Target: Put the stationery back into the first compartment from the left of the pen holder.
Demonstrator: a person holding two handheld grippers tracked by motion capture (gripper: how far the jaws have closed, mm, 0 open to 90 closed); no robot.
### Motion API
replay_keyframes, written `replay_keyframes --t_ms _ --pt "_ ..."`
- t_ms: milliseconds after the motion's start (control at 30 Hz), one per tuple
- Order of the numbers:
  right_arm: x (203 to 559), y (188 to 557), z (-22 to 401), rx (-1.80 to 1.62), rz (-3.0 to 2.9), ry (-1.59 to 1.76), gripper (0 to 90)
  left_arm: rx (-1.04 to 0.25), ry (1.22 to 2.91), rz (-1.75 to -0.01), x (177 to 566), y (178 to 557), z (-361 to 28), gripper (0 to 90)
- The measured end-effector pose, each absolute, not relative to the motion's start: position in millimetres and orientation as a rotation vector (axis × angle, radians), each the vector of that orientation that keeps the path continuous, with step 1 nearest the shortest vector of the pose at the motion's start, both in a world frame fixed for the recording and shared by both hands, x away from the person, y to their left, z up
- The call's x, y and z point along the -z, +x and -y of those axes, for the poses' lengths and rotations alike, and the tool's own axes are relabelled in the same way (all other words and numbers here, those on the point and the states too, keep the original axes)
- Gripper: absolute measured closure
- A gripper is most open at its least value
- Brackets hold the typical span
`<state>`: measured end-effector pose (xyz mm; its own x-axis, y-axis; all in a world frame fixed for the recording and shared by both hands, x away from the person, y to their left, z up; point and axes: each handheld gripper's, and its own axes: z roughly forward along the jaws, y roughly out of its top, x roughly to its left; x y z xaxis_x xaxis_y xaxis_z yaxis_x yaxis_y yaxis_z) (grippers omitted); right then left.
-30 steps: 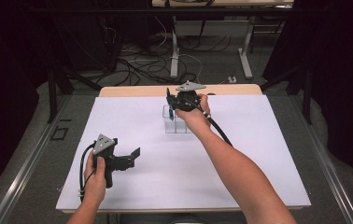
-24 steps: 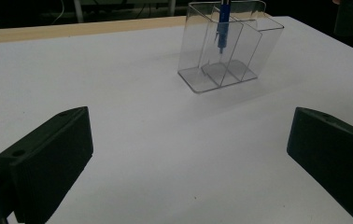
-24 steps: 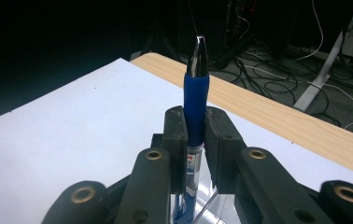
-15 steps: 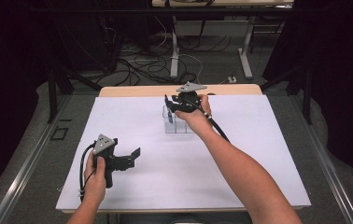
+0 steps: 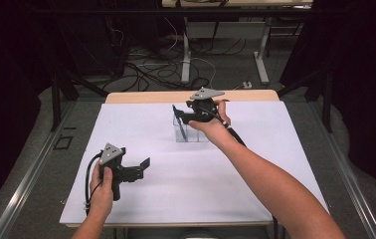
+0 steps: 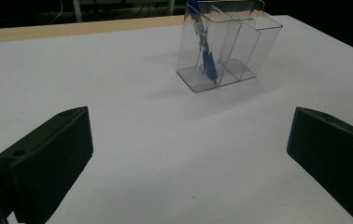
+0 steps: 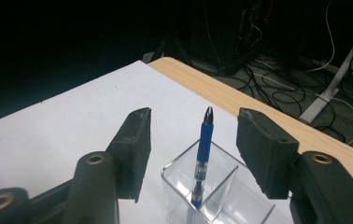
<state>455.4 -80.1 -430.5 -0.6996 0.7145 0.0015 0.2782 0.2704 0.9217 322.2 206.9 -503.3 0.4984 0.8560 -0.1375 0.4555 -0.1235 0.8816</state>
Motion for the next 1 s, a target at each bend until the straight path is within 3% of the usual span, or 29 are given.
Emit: replay_keyframes --t_ms 267,600,900,1000 --pt "427.7 440.0 99.0 -1.362 -2.161 0.906 41.2 -0.499 1.750 -1.113 503.3 321.6 -205.5 0.3" --pt "423.7 422.3 143.6 -1.360 -2.068 0.981 20.1 -0.507 1.758 -1.108 503.0 321.5 -205.5 0.3" --pt "440.3 385.5 188.0 -1.329 -2.045 1.092 13.9 -0.511 1.779 -1.094 502.9 321.1 -204.7 0.3" --pt "449.6 373.7 199.8 -1.331 -2.055 1.094 1.6 -0.508 1.785 -1.087 502.9 321.1 -203.7 0.3"
